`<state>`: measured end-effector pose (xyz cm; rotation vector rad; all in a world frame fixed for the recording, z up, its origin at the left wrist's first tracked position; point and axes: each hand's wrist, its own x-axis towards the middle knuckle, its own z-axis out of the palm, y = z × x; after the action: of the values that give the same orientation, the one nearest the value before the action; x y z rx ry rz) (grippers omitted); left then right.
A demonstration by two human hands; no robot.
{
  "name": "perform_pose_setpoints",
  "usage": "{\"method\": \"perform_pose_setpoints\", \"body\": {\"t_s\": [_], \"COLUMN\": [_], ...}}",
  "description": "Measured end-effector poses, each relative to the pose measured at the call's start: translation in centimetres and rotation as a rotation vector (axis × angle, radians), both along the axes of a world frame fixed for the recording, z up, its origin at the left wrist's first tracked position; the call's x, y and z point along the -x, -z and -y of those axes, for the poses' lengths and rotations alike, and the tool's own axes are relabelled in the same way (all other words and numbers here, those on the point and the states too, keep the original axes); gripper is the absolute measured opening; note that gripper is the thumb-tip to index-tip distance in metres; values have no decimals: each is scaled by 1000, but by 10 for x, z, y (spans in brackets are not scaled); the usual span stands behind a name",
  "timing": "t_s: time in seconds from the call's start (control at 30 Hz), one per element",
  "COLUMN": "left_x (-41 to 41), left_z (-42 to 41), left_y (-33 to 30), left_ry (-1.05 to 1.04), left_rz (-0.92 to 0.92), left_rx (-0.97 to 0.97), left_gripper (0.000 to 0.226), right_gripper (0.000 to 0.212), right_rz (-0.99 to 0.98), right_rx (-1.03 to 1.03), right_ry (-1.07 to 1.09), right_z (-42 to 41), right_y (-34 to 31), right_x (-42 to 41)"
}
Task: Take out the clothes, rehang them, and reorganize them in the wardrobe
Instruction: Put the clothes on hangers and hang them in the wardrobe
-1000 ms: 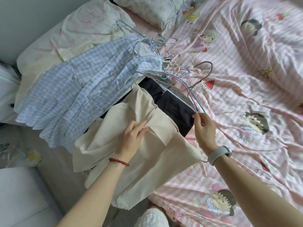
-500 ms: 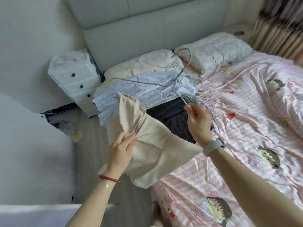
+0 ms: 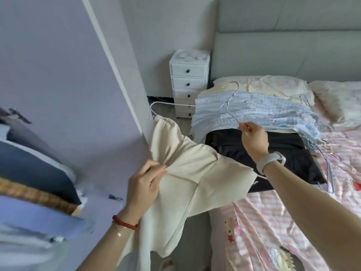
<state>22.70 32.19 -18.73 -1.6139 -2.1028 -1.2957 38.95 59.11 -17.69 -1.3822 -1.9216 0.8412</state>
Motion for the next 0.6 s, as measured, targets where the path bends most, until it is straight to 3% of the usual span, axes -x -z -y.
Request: {"method": "perform_pose_setpoints", "body": {"t_s": [0.1, 0.23, 0.3, 0.37, 0.47, 0.6], "left_x": [10, 23, 26, 26, 25, 19], "left_z": [40, 72, 75, 73, 59, 24], "left_y": [26, 68, 78, 80, 64, 29], "left_ry": [-63, -53, -8, -11, -34, 25], "left_rz": [-49, 105, 41, 45, 39, -22], "left_rx": [183, 714, 945, 884, 591, 386], "left_gripper": [19, 38, 48, 47, 39, 48], "right_gripper": [28, 20, 16, 14, 13, 10], "right_rz": [-38, -10, 9, 59, 142, 212], "right_rx": [-86, -262, -284, -269, -262, -351], "right_ry": [-72, -183, -165, -145, -103, -111], "right_z": [30, 91, 117, 136, 151, 167], "right_y": [-5, 5, 19, 32, 41, 37], "right_x": [19, 24, 10, -7, -24, -43]}}
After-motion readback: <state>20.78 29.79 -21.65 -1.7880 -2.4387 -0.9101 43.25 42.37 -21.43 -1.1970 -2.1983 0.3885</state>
